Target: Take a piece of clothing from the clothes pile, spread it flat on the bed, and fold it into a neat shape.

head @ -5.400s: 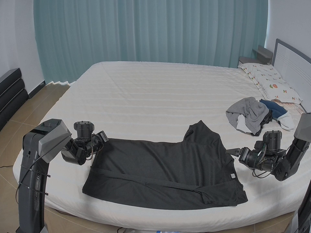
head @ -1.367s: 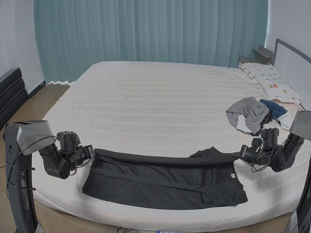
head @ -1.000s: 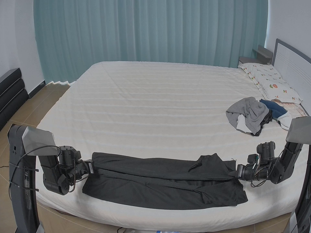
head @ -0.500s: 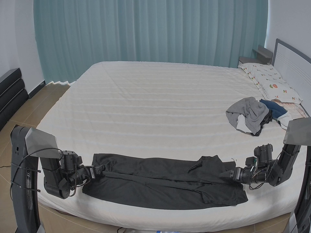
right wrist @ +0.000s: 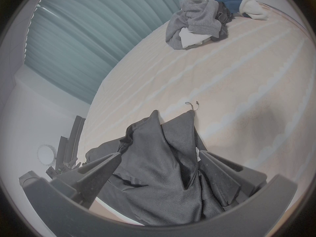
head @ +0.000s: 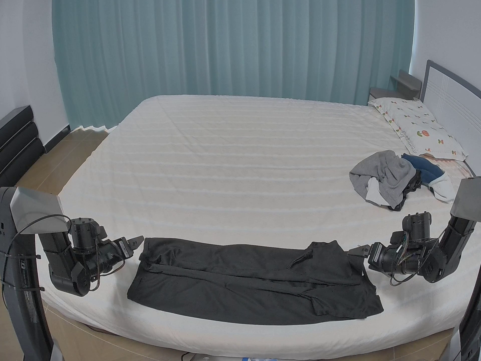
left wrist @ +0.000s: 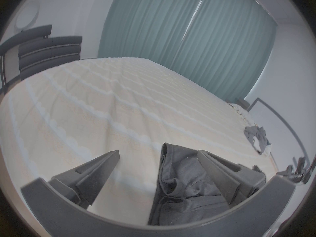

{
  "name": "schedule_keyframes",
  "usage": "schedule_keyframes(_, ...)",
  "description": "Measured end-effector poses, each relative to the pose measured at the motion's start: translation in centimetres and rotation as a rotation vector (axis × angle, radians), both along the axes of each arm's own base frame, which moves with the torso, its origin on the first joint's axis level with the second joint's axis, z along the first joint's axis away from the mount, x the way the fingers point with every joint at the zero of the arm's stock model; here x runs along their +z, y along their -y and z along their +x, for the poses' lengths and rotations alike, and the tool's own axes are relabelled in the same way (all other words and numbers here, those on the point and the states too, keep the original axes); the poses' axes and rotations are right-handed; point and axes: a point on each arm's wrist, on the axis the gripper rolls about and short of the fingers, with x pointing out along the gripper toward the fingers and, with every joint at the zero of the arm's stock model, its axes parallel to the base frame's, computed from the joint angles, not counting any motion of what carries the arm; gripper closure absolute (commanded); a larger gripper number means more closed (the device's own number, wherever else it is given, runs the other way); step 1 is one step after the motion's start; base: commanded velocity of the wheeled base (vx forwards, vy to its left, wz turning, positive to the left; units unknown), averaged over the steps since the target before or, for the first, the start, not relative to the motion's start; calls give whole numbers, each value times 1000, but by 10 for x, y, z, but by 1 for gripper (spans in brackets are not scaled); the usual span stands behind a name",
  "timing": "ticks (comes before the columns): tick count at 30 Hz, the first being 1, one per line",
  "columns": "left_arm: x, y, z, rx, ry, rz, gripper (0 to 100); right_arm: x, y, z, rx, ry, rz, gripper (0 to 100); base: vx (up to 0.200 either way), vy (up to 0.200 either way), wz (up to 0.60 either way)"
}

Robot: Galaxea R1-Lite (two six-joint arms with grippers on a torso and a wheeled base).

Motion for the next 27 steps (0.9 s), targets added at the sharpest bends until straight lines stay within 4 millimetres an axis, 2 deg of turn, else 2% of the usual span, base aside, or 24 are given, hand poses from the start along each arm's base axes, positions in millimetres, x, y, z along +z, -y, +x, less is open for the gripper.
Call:
schedule_keyframes(6, 11, 8, 27, 46, -70, -133, 0, 1, -1, 1, -38, -15, 40, 0, 0, 0, 0)
schedule_keyframes(12, 18, 23, 54, 45, -78, -181, 0, -1, 0, 3, -77, -40, 78, 0, 0, 0, 0)
schedule_keyframes(16, 7, 35, 59, 31, -124, -187, 0, -6, 1, 4, -96, -56, 87, 0, 0, 0, 0)
schedule_keyframes(24, -5, 44, 60, 31, -148, -172, 0, -12, 3, 11, -149, -53, 47, 0, 0, 0, 0)
schedule_keyframes(25, -6, 45, 60, 31, -149, -170, 100, -12, 3, 12, -152, -50, 45, 0, 0, 0, 0)
schedule_keyframes(27, -9, 45, 61, 38, -147, -163, 100, -13, 3, 13, -153, -51, 45, 0, 0, 0, 0)
